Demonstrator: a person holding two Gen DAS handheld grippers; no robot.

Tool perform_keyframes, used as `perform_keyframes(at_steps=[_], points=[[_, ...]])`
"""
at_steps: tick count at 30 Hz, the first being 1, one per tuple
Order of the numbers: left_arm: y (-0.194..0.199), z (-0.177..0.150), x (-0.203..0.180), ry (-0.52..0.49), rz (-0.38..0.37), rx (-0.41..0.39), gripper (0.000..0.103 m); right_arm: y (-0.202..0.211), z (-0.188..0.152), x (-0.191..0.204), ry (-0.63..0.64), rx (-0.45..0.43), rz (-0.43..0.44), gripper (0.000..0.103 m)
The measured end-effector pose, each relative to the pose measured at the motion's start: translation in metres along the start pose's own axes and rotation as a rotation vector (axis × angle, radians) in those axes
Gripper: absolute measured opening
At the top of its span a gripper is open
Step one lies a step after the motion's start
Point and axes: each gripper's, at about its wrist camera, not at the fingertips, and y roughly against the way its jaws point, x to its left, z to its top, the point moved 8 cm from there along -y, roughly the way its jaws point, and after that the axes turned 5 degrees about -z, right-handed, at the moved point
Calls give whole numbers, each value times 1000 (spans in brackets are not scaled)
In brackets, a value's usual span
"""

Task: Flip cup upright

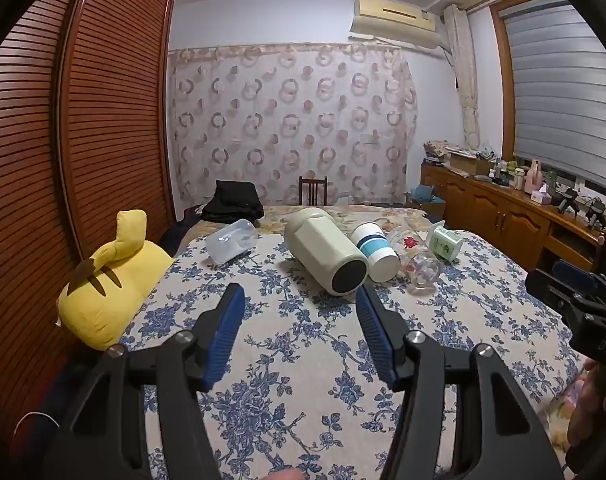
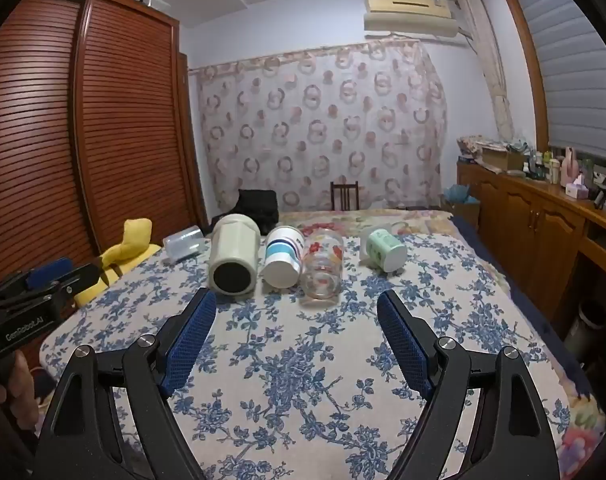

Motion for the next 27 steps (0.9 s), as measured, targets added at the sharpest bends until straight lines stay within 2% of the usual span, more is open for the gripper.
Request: perform_keyframes(at_steps=[27], points=[[0, 0, 0, -7, 6, 2, 58, 1, 0, 2, 18, -11, -9, 85]])
